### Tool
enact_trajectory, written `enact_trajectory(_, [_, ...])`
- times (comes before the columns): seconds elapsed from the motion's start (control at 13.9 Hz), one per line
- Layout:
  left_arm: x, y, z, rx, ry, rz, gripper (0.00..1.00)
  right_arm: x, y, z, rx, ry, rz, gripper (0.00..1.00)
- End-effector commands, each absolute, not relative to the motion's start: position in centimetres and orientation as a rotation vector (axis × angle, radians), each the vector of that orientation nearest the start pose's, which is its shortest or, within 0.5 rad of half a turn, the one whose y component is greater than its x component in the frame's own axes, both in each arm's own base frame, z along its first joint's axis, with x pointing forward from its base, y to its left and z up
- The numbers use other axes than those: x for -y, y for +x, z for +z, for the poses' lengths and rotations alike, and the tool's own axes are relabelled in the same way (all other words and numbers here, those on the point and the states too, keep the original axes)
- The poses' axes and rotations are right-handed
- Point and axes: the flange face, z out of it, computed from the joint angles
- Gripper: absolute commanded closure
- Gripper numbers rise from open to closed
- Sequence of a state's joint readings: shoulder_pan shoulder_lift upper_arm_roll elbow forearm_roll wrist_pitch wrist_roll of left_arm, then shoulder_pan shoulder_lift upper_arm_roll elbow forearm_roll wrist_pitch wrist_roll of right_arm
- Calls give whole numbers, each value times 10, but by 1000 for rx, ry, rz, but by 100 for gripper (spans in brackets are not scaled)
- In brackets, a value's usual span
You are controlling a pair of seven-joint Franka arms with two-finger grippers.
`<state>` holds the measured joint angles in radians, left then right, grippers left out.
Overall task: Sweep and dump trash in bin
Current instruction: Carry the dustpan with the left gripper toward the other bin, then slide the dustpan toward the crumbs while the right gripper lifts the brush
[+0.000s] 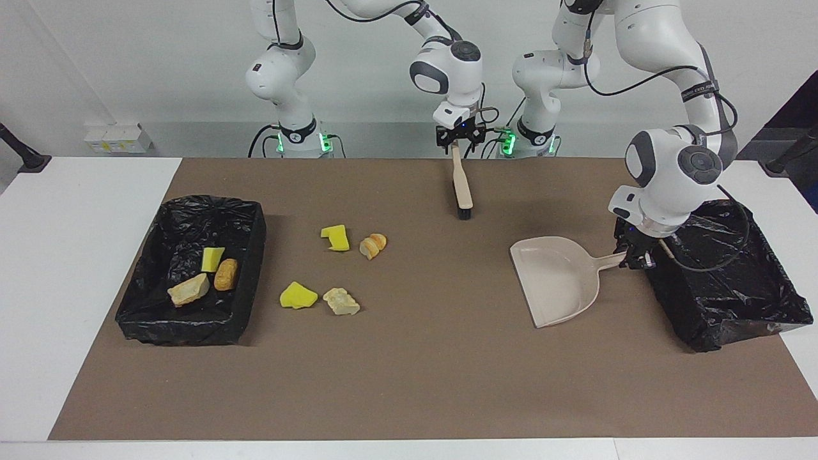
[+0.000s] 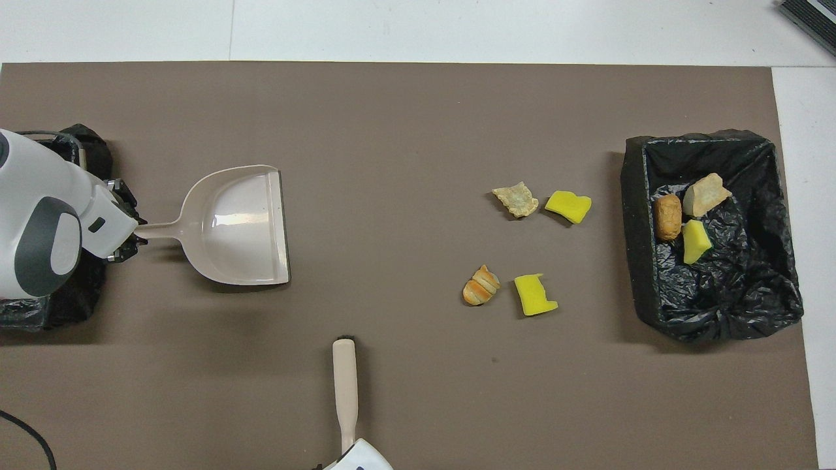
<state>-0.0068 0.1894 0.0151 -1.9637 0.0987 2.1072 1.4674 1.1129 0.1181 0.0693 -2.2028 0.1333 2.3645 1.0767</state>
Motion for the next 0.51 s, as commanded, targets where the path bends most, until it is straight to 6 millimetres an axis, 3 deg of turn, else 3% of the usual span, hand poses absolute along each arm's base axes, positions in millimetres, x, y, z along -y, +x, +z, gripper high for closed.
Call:
enact_trajectory(0.0, [-9, 581, 376, -2151, -2211, 155, 100, -507, 209, 332, -29, -3037, 115, 100])
enact_trajectory(0.43, [-8, 582, 376, -2152, -2206, 153, 100, -486, 254, 341, -141, -3023, 73, 100])
